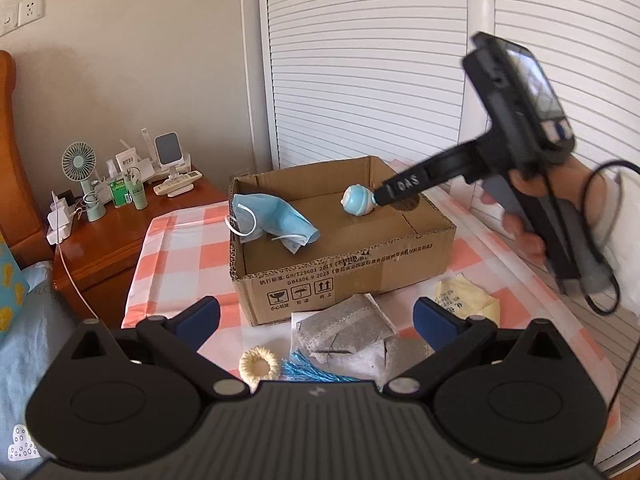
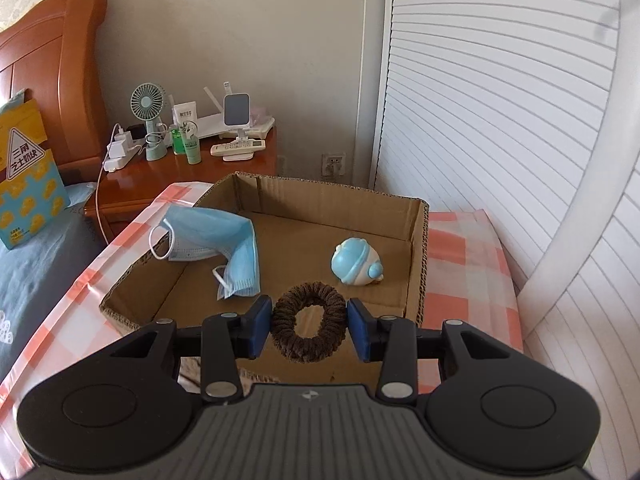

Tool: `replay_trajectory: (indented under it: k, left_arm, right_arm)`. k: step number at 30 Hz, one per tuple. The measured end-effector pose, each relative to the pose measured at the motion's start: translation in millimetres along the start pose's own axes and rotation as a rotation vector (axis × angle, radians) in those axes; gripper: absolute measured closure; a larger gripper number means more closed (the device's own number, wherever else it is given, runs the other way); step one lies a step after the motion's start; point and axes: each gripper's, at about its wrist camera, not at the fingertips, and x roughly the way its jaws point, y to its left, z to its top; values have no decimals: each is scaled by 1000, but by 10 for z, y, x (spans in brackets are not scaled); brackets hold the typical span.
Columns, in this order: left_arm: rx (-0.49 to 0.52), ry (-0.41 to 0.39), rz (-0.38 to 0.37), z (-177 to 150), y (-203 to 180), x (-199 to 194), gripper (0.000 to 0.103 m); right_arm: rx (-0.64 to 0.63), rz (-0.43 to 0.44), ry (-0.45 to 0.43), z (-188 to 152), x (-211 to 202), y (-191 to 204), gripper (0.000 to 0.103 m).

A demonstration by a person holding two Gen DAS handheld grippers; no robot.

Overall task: Organize soft objects
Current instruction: 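Carry the brown hair tie into the box and open the right gripper, then withdraw the right tool toward the yellow cloth while the left tool approaches the cream scrunchie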

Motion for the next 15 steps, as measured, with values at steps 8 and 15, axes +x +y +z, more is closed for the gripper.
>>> replay_trajectory:
  k: [8,15]
  left_arm:
    - [-35,6,11,-88,111,-61,1]
    - [-53,-5,14,-107,147,-109,1]
  right_arm:
    - [4,-82,-21,203,329,38,0]
    - [29,-89,11,72,171,30,0]
